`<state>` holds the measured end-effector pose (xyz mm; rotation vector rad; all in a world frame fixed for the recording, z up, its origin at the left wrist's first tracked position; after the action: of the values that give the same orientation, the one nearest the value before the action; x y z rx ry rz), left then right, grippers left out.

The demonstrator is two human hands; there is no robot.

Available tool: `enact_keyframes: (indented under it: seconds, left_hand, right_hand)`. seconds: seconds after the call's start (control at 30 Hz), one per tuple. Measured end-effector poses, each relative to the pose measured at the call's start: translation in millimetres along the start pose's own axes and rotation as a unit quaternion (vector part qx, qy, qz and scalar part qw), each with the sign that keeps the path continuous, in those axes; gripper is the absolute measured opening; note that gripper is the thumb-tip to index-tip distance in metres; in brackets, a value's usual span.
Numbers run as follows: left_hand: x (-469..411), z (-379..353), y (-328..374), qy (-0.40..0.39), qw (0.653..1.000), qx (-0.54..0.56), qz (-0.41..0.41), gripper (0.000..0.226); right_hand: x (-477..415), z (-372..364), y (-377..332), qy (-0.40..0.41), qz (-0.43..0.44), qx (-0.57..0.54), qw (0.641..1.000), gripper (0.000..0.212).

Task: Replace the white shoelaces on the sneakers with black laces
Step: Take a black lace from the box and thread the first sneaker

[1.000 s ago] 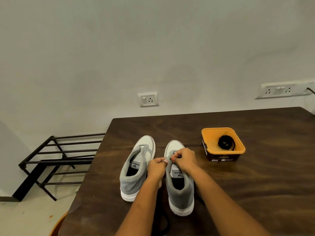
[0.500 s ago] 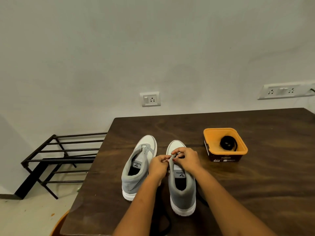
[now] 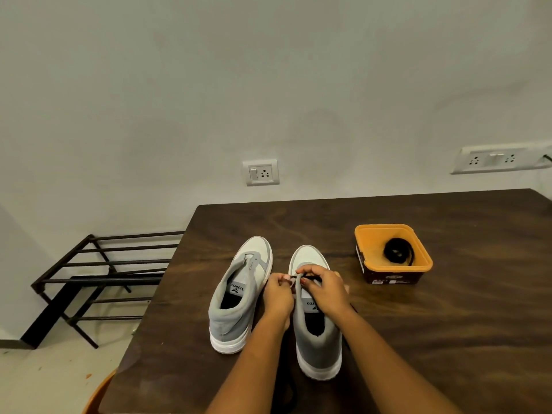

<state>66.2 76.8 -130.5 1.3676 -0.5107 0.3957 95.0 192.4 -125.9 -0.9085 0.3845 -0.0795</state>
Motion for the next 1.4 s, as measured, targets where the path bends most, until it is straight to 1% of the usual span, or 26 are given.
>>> enact_keyframes:
  seconds: [0.07,0.17,0.23,0.27,0.33,0.4,0.43,0.5,0.57,0.63,0.67,0.7,0.73,0.8,0.83,0.9,0.97,1.03,1.07,1.1,1.13,1.2,1.23,1.3,1.33,1.4]
  left_hand:
    - [5.8,2.2,2.7,-0.01,0.991,0.135,0.01,0.02]
    - [15.8,4.7,17.8,-0.058,0.932,0.356,0.032,0.023]
    - [16.7,13.8,28.1,-0.042,0.911,0.409,0.034,0.025]
    - [15.2,19.9,30.7,-0.025,0.918,0.395,0.033,0.028]
    - [10.8,33.3,34.4,0.008,0.956,0.292,0.019,0.031]
    - [6.6,41.8,38.9,0.015,0.995,0.095,-0.022,0.027]
    - [5.2,42.0,40.1,0.008,0.998,-0.026,-0.05,0.024]
    - [7.0,34.6,38.6,-0.003,0.967,-0.23,-0.108,0.017]
    - [13.6,22.6,34.3,0.005,0.919,-0.365,-0.151,0.021]
    - [19.6,13.1,31.3,0.02,0.886,-0.434,-0.165,0.029]
    - [21.7,10.5,30.6,0.02,0.882,-0.44,-0.165,0.03]
    - [23.7,10.6,30.9,0.005,0.892,-0.422,-0.163,0.03]
    - [25.7,13.2,31.1,-0.024,0.92,-0.364,-0.147,0.029]
    - [34.4,21.1,29.0,-0.102,0.98,-0.153,-0.079,0.032]
    - [37.7,24.2,27.6,-0.127,0.99,-0.039,-0.054,0.031]
    - [35.2,31.4,24.9,-0.144,0.972,0.185,-0.028,0.027]
    - [30.1,38.9,28.4,-0.169,0.907,0.385,-0.007,0.024]
    - [28.4,45.2,39.1,-0.188,0.852,0.489,0.004,0.027]
    - [28.4,47.1,44.8,-0.185,0.852,0.49,0.005,0.029]
    - [30.7,47.5,51.3,-0.176,0.872,0.457,0.008,0.031]
    - [32.0,46.3,55.9,-0.154,0.912,0.381,0.004,0.032]
    - [32.8,40.1,62.1,-0.097,0.988,0.113,-0.03,0.034]
    - [31.5,36.2,62.7,-0.067,0.995,-0.033,-0.069,0.035]
    - [25.5,27.4,56.5,-0.01,0.952,-0.257,-0.167,0.034]
    - [23.0,24.3,50.8,0.011,0.925,-0.325,-0.196,0.028]
    - [22.4,17.9,39.7,0.019,0.897,-0.393,-0.203,0.019]
  right_hand:
    - [0.6,-0.8,1.0,0.006,-0.013,0.032,0.999,0.036]
    - [0.9,-5.7,11.7,0.002,-0.022,0.041,0.999,0.038]
    - [1.5,-5.0,13.0,0.003,-0.023,0.032,0.999,0.038]
    - [1.9,-3.4,11.1,0.003,-0.029,0.032,0.999,0.034]
    - [4.9,3.2,4.2,0.002,-0.052,0.064,0.997,0.022]
    - [6.1,6.3,1.8,0.002,-0.07,0.108,0.992,0.018]
    - [6.2,5.7,1.0,-0.001,-0.071,0.117,0.991,0.018]
    - [7.1,4.8,-2.3,-0.003,-0.074,0.118,0.99,0.019]
    - [8.0,6.1,-5.0,0.0,-0.074,0.12,0.99,0.02]
    - [8.6,8.3,-5.6,0.01,-0.074,0.128,0.989,0.022]
    - [9.3,9.8,-6.1,0.012,-0.079,0.13,0.988,0.022]
    - [10.1,10.4,-6.2,0.013,-0.08,0.132,0.988,0.022]
    - [10.4,10.7,-5.7,0.012,-0.082,0.134,0.988,0.02]
    - [10.4,9.7,-5.8,0.008,-0.085,0.137,0.987,0.018]
    - [10.1,9.2,-6.6,0.009,-0.086,0.135,0.987,0.018]
    - [9.5,8.2,-6.2,0.012,-0.093,0.128,0.987,0.017]
    - [9.5,7.9,-6.5,0.015,-0.095,0.126,0.987,0.017]
    - [10.5,8.1,-7.3,0.011,-0.099,0.123,0.987,0.018]
    - [11.0,8.8,-7.6,0.01,-0.1,0.125,0.987,0.018]
    - [11.1,9.0,-7.9,0.01,-0.101,0.127,0.987,0.018]
    - [11.3,8.8,-7.5,0.011,-0.104,0.129,0.986,0.018]
    - [10.8,8.3,-6.2,0.015,-0.108,0.127,0.986,0.017]
    - [10.4,7.7,-5.8,0.015,-0.11,0.125,0.986,0.017]
    - [10.1,7.3,-5.5,0.014,-0.113,0.126,0.985,0.018]
    - [10.5,7.2,-6.2,0.015,-0.113,0.125,0.986,0.019]
    - [11.0,8.1,-7.3,0.017,-0.112,0.119,0.986,0.02]
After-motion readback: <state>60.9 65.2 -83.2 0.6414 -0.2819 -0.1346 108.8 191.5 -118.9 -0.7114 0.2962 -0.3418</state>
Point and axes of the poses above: each hand's wrist, its own x-axis away from the middle knuckle, its own z-axis out of the back of the hand, y = z × x, the point moved 4 cm from there along -x, towards the middle knuckle, and after that the axes turned 14 degrees about z, right-handed, at the moved point
